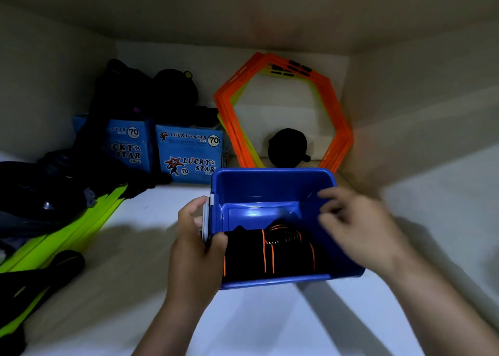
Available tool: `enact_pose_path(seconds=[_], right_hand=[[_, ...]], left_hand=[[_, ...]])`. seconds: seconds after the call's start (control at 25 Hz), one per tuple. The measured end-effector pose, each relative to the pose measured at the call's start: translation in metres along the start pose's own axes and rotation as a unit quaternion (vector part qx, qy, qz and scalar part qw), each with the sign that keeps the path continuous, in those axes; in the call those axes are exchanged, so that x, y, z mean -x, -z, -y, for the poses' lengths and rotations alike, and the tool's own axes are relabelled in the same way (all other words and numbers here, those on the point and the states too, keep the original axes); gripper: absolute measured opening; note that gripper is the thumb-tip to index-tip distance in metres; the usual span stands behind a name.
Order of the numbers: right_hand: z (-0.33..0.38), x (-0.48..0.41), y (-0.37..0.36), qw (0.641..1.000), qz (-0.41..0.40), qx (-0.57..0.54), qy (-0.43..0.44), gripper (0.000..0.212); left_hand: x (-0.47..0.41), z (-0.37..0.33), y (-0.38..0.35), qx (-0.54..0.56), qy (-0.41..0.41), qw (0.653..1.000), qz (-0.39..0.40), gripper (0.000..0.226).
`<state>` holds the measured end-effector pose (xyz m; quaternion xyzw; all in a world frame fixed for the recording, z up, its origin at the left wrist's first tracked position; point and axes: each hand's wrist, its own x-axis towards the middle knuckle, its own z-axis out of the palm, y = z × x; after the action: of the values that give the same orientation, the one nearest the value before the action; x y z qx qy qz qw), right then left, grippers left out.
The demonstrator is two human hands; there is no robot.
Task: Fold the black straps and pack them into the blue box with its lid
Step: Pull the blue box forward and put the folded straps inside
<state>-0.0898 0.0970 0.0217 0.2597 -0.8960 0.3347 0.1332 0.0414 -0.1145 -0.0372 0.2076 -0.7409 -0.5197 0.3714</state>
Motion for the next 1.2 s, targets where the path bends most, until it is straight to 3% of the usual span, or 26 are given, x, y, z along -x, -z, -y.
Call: enact_pose_path(seconds=[0.08, 0.12, 0.24, 0.52, 0.64, 0.72, 0.88, 1.2], right_hand=[[-0.021, 0.012, 0.023, 0.977, -0.164, -0.134, -0.026, 0.014], [-0.033, 0.016, 0.027, 0.959, -0.199, -0.195, -0.054, 0.010], [-0.062, 0.022, 0.007, 0.934, -0.147, -0.300, -0.128, 0.002], [-0.060, 0.031, -0.034, 0.910, 0.005, -0.381, -0.164, 0.037], [-0.054, 0.031, -0.036, 0.892, 0.014, -0.420, -0.166, 0.043], [-0.052, 0.033, -0.036, 0.887, 0.011, -0.432, -0.162, 0.044], [-0.047, 0.041, -0.034, 0.886, 0.018, -0.437, -0.156, 0.046], [-0.053, 0.095, -0.012, 0.900, 0.021, -0.411, -0.141, 0.052]], left_hand=[[-0.013, 0.001, -0.003, 0.040, 0.026, 0.999, 0.002, 0.060], [-0.022, 0.002, -0.005, 0.059, 0.043, 0.997, 0.001, 0.058], [-0.050, 0.005, -0.011, 0.068, 0.079, 0.994, 0.015, 0.055], [-0.080, 0.004, -0.026, 0.097, 0.200, 0.975, 0.028, 0.040], [-0.063, 0.009, -0.020, 0.182, 0.212, 0.960, 0.019, 0.023], [-0.034, 0.012, -0.020, 0.243, 0.178, 0.953, 0.042, 0.012], [0.005, 0.020, -0.024, 0.294, 0.144, 0.943, 0.063, 0.035], [0.051, 0.017, -0.003, 0.270, 0.189, 0.944, 0.021, 0.030]])
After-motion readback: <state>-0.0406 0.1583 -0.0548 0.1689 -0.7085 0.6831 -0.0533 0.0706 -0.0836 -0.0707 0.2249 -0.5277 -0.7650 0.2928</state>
